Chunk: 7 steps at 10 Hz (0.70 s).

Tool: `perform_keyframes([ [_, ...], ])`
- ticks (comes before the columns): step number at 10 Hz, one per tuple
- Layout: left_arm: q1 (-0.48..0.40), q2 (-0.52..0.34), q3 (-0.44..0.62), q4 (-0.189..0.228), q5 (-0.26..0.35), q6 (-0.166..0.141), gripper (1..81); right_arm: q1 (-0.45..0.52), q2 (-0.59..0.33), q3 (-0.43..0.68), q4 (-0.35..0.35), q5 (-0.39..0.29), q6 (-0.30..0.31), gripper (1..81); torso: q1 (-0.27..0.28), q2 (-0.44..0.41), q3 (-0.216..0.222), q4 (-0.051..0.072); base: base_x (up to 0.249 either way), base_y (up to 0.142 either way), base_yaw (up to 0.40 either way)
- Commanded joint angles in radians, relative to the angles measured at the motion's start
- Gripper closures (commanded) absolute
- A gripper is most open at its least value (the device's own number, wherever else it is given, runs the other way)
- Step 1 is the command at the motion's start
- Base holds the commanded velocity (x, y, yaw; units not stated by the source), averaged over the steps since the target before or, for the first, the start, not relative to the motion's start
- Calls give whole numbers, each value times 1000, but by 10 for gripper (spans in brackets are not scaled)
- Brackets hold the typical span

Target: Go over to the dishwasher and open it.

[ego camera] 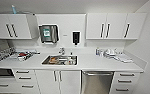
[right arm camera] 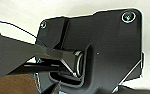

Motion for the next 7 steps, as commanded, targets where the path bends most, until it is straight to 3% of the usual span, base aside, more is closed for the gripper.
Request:
perform_keyframes([
  [1, -45, -23, 9, 5, 46, -3, 10, 35, -16, 7, -12, -50, -3, 10, 0, 0, 0, 0, 113, 0, 0],
  [7, -43, -23, 8, 5, 46, -3, 10, 35, -13, 1, -12, -50, -3, 10, -3, -1, 0, 0, 114, 0, 0],
])
